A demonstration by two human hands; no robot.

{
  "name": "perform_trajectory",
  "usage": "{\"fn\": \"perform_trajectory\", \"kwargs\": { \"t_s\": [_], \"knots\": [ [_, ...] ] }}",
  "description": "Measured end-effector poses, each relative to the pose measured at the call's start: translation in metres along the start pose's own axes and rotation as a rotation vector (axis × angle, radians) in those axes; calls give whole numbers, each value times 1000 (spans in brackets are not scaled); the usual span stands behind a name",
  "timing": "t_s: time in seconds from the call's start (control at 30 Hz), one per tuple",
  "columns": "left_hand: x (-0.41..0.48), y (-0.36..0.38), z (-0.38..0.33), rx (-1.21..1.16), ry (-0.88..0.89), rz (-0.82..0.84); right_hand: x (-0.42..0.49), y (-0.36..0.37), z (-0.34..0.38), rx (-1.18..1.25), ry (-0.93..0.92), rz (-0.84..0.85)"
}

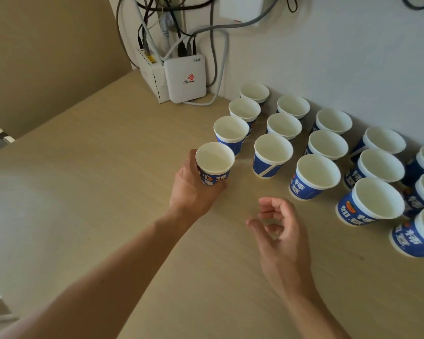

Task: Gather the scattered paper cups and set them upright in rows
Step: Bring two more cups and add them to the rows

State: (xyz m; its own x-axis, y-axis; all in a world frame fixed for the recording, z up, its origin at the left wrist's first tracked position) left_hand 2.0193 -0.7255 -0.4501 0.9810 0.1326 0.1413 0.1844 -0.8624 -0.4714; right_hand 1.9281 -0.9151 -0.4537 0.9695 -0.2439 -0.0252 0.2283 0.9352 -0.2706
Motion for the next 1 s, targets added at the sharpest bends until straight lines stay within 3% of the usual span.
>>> {"fn": "perform_trajectory", "kwargs": {
  "t_s": [0.7,1.0],
  "knots": [
    [10,-1,0,13,-36,13,2,-4,-4,1,25,-11],
    [-94,-43,-16,-44,-244,-31,-37,-55,22,9,138,-105]
  ]
}}
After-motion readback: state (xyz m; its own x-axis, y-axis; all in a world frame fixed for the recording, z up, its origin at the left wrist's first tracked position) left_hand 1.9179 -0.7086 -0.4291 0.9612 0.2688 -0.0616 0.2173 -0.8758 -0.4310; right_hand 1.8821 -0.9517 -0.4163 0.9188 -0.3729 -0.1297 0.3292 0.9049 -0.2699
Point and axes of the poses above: each hand's wrist, its own x-axis towards the middle knuckle, its own y-axis out of the palm, z = x × y, the point moved 6 cm from there along x, towards the middle knuckle, and after that the axes turned 6 degrees about y, right-handed, at the moved point
